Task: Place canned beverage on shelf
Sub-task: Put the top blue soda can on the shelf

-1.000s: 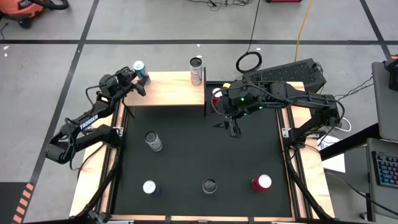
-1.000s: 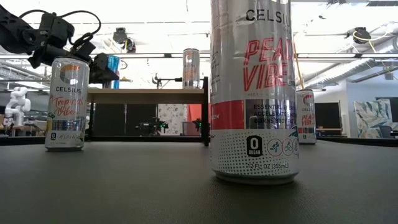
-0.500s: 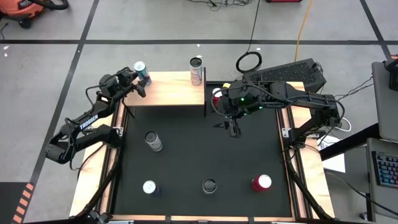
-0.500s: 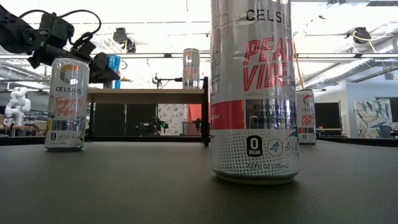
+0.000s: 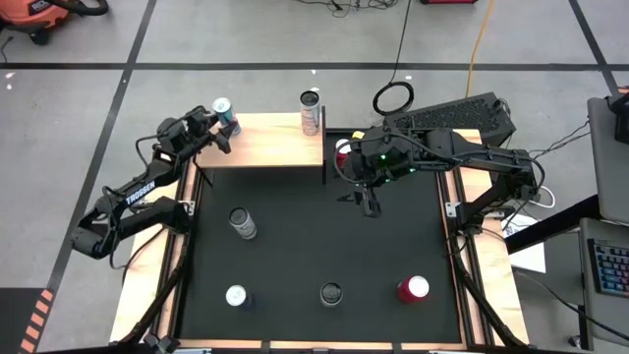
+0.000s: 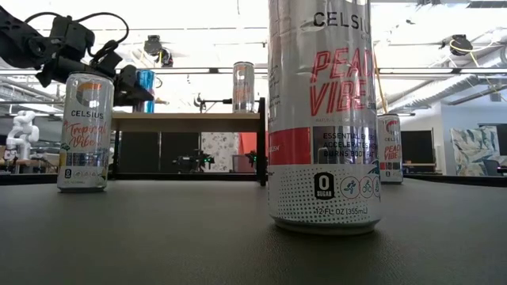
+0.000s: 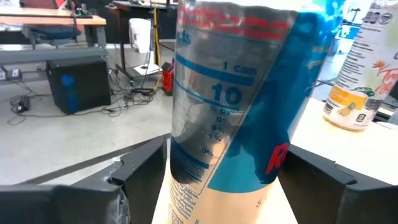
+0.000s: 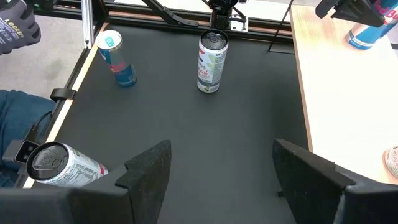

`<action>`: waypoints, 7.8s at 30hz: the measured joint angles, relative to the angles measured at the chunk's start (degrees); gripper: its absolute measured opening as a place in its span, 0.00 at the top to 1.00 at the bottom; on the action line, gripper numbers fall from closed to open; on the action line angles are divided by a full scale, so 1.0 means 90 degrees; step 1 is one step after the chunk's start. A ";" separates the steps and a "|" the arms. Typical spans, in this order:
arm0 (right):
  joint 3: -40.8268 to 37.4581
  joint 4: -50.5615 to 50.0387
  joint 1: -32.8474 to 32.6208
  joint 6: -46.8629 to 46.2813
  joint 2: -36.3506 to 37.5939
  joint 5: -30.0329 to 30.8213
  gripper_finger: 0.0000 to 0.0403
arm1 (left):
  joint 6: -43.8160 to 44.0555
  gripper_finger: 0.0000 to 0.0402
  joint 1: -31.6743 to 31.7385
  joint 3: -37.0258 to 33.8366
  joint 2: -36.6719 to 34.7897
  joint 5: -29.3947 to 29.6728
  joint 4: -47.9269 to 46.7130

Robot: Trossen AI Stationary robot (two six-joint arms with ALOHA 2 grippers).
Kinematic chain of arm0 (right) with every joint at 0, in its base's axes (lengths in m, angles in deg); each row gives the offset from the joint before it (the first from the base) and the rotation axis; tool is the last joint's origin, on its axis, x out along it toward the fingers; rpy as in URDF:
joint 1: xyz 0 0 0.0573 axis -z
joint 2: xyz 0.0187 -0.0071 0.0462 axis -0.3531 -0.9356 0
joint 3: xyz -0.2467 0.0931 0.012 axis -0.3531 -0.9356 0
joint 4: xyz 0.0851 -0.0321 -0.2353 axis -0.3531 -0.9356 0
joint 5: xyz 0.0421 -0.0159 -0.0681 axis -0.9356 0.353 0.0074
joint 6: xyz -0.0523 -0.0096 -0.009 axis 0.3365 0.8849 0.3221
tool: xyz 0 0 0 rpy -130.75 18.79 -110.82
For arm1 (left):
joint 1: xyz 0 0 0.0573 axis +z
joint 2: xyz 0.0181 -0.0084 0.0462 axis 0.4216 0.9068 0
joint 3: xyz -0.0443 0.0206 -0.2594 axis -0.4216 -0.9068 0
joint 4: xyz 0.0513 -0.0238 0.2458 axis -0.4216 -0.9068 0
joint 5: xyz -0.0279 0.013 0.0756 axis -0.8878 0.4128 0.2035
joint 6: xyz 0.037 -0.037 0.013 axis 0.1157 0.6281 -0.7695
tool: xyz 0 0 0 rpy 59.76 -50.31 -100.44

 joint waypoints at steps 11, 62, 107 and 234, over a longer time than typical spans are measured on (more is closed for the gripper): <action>0.0000 0.0000 -0.0002 0.0000 0.0000 -0.0002 0.35 | -0.0003 0.24 -0.0545 0.0000 -0.0181 0.0685 -0.0009; 0.0000 0.0002 0.0001 0.0000 0.0000 -0.0002 0.35 | 0.0516 0.24 -0.2219 0.0005 -0.2224 0.2364 -0.2231; 0.0001 0.0005 0.0000 0.0000 0.0000 -0.0002 0.35 | 0.1019 0.24 -0.3257 0.0005 -0.2084 0.0846 -0.0920; -0.0002 0.4642 0.1470 0.1978 -0.1767 -0.0335 0.35 | 0.1288 0.27 -0.4088 0.1881 -0.2066 -0.0593 -0.1227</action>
